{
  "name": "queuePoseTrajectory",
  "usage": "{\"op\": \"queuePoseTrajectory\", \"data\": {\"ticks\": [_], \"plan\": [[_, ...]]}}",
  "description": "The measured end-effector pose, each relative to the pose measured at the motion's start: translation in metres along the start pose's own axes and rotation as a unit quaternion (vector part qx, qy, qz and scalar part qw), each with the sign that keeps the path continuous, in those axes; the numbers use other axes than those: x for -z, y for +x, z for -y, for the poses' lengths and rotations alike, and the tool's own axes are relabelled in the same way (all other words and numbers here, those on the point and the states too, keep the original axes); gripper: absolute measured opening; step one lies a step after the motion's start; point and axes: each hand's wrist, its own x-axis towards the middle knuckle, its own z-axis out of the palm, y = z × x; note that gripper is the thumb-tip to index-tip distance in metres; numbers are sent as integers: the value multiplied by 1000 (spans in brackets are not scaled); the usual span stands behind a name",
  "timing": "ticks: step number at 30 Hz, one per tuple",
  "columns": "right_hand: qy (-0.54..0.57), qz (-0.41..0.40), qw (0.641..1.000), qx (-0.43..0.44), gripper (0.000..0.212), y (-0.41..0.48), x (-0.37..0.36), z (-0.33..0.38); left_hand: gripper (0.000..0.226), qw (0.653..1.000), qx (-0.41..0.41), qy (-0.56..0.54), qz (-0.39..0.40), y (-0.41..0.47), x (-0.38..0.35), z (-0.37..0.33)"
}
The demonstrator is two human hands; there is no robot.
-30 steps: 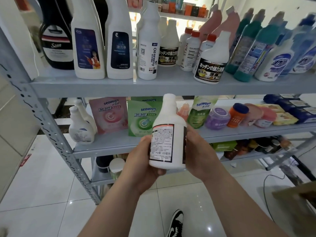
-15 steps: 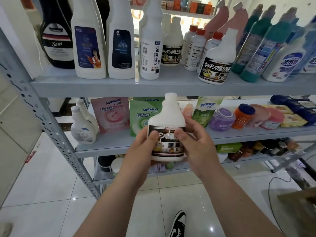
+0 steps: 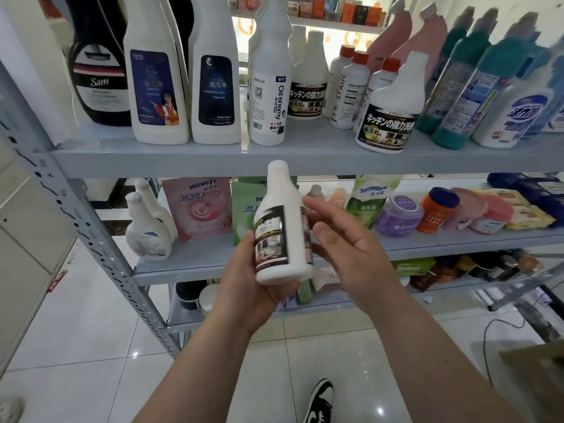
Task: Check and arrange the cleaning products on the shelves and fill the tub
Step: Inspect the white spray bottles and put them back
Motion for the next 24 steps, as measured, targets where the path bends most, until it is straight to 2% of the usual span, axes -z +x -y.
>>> {"op": "queuePoseTrajectory", "data": {"ticks": [3, 5, 6, 7, 9, 12, 15, 17, 21, 23, 24], "plan": [[-38, 16, 998, -44, 51, 2, -2, -8, 33, 984, -121, 125, -43, 0, 0, 1], [-73, -12, 995, -68, 48, 5, -10, -17, 23, 966, -168, 189, -51, -4, -1, 0], [-41, -40, 994, -90, 42, 8, -15, -22, 24, 957, -185, 216, -52, -6, -1, 0], [28, -80, 989, -122, 36, 12, -17, -27, 27, 948, -201, 243, -49, -8, -2, 0], [187, -139, 953, -192, 38, 19, -17, -34, 34, 928, -237, 283, -40, -12, -5, 0], [361, -118, 900, -213, 52, 20, -10, -35, 37, 888, -294, 354, 3, -18, -11, 2], [513, -39, 834, -197, 80, 12, -8, -40, 39, 808, -358, 466, 42, -24, -13, 5], [546, -25, 817, -181, 85, 9, -6, -51, 38, 770, -382, 507, 59, -25, -13, 7], [527, -25, 827, -194, 78, 9, -5, -55, 36, 758, -383, 525, 60, -26, -11, 7], [498, -57, 843, -194, 73, 8, -9, -49, 33, 774, -364, 516, 42, -23, -5, 4], [476, -74, 857, -186, 66, 10, -10, -45, 33, 796, -339, 501, 34, -21, -2, 2]]}}
